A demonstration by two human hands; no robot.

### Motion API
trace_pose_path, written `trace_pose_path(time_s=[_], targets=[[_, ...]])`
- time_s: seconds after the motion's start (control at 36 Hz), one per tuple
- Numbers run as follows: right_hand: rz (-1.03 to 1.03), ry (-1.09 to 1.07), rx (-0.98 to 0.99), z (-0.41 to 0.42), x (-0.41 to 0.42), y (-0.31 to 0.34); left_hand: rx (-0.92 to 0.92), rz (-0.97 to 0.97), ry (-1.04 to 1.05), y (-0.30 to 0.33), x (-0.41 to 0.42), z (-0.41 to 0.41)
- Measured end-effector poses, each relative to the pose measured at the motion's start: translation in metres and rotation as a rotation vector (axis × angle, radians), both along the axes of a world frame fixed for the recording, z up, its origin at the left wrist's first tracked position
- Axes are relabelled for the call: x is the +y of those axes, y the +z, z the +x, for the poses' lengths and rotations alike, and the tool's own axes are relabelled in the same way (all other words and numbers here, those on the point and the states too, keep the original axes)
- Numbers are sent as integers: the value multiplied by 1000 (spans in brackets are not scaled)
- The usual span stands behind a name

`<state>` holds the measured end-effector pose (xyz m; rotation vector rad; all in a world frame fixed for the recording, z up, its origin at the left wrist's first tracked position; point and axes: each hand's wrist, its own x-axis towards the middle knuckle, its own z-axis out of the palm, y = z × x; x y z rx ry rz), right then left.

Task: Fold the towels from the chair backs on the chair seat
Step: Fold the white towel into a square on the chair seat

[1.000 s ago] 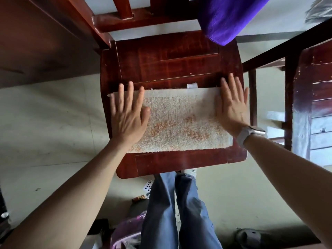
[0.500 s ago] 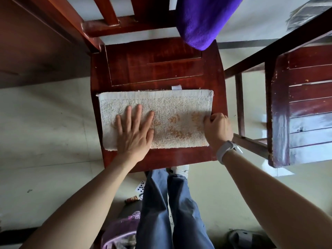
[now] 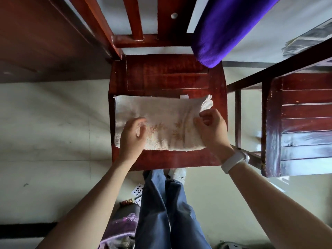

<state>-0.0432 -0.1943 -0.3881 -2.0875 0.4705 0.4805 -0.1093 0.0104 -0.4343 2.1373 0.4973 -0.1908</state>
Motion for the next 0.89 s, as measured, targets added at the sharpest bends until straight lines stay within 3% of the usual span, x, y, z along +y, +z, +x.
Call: trace_pose_path(time_s=[0.08, 0.17, 0.22, 0.31, 0.36, 0.42, 0.47, 0.53, 0.69, 0.89], targets=[[124, 151, 40, 3, 42, 12, 256, -469, 459, 19, 9, 0], [346, 206, 225, 3, 87, 13, 376, -890, 698, 27, 21, -5], [332, 302, 253, 2, 106, 8, 413, -949, 808, 28, 25, -9], [72, 438, 77, 8, 114, -6, 402, -966, 815, 22, 28, -16], [-122, 516, -71, 16, 113, -14, 376, -863, 671, 13, 28, -23], [-277, 647, -183, 27, 112, -21, 337, -560, 504, 6, 26, -28], [-395, 794, -188, 38, 114, -23, 270, -290, 412, 0, 23, -30], [-473, 933, -154, 48, 120, -23, 222, -154, 389, 0, 20, -30], [-559, 1061, -41, 67, 145, -36, 114, -47, 400, 7, 15, -38], [-458, 974, -30, 66, 159, -34, 108, -90, 483, 7, 18, -48]])
